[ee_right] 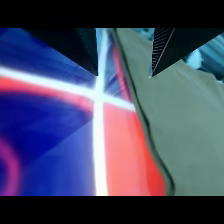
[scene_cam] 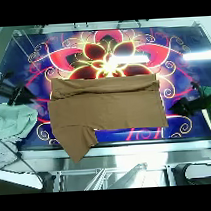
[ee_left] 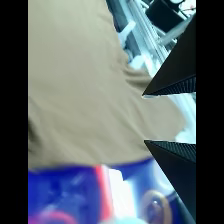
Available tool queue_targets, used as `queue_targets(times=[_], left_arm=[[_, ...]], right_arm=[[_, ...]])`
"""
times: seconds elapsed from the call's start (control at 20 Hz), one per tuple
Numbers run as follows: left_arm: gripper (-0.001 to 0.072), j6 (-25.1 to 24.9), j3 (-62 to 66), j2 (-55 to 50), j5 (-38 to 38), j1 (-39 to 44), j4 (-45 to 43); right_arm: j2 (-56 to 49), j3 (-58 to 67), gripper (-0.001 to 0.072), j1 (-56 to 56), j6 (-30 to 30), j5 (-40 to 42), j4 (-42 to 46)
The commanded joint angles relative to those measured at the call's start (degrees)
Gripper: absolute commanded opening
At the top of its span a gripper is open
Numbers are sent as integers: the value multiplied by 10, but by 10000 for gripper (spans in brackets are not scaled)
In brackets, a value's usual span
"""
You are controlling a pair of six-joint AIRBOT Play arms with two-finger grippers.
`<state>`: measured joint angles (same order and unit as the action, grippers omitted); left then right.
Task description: Fold the shirts.
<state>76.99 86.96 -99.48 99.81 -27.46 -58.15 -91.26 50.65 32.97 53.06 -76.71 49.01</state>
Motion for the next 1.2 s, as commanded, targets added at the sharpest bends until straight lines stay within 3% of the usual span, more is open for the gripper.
queue_targets(times=[0.0, 0.2, 0.45, 0.85, 1.0, 1.05, 1.1, 1.15], left_arm=[[286, 0, -169, 103, -48, -15, -49], [286, -1, -354, 191, -137, -3, -48], [286, -11, -490, 231, -232, 58, -47], [285, -11, -520, 161, -278, 185, -45], [363, -13, -479, 141, -295, 223, -10], [294, -24, -465, 134, -288, 233, -7], [19, -36, -453, 129, -275, 243, -8], [18, -45, -445, 127, -267, 247, -8]], right_arm=[[16, -102, 333, -9, 1, 82, 9], [14, -102, 301, -71, -9, 82, -1], [14, -94, 294, -99, -12, 93, -17], [14, -94, 295, -99, -12, 93, -17], [14, -94, 295, -99, -12, 92, -17], [14, -94, 294, -98, -12, 90, -17], [14, -94, 278, -97, -12, 87, -17], [14, -93, 120, -95, -15, 78, -17]])
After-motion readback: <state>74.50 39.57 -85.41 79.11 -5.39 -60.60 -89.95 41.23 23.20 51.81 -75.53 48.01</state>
